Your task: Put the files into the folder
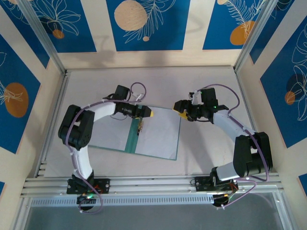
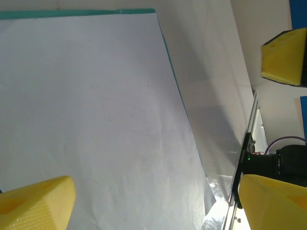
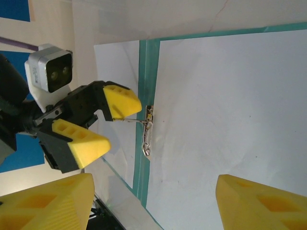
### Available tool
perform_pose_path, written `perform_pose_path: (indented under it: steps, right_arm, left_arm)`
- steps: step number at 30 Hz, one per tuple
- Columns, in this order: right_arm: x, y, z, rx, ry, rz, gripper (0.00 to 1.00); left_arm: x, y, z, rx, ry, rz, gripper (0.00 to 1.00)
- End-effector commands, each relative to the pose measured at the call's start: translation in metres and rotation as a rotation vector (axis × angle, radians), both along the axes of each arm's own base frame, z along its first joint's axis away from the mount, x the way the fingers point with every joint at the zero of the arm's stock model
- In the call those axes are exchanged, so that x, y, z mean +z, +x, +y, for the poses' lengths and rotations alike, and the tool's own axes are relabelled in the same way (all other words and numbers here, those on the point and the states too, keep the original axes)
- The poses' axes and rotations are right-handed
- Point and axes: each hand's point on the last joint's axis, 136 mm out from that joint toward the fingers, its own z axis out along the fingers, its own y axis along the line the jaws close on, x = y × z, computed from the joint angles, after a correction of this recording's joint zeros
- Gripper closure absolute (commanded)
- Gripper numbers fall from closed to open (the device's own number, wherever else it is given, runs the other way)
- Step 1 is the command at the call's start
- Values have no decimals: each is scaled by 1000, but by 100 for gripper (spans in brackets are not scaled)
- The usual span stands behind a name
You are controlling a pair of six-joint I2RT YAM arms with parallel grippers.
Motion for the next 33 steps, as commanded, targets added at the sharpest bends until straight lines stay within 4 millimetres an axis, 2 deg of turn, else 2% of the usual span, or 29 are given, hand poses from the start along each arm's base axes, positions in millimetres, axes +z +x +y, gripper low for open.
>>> perform_pose_path:
  steps: [1,5,8,11,15,17,21,24,28,33]
  right_arm:
    - [-5,-7,0,16,16,22,31]
    - [-4,-7,1,15,22,23,31]
    - [-2,-7,2,18,28,24,31]
    - [2,-7,2,20,33,16,32]
    - [4,-10,2,19,35,10,32]
    - [5,-11,3,21,38,7,32]
    - [8,-12,4,27,42,2,32]
    - [11,-12,5,31,44,-2,32]
    - [17,-12,8,37,44,-4,32]
    - [22,-12,14,48,39,-8,32]
  left_arm:
    - [17,-17,-5,14,-16,-35,13]
    - [25,-26,5,93,38,-70,12]
    - [36,-21,27,193,128,-123,11]
    - [43,-14,62,323,291,-187,10]
    - [47,-13,109,486,408,-203,10]
    - [42,-16,135,571,453,-175,10]
    - [14,-31,189,746,540,-60,11]
    - [-10,-49,212,807,584,18,12]
    - [-31,-68,220,815,618,65,13]
    - [-51,-82,218,785,622,120,15]
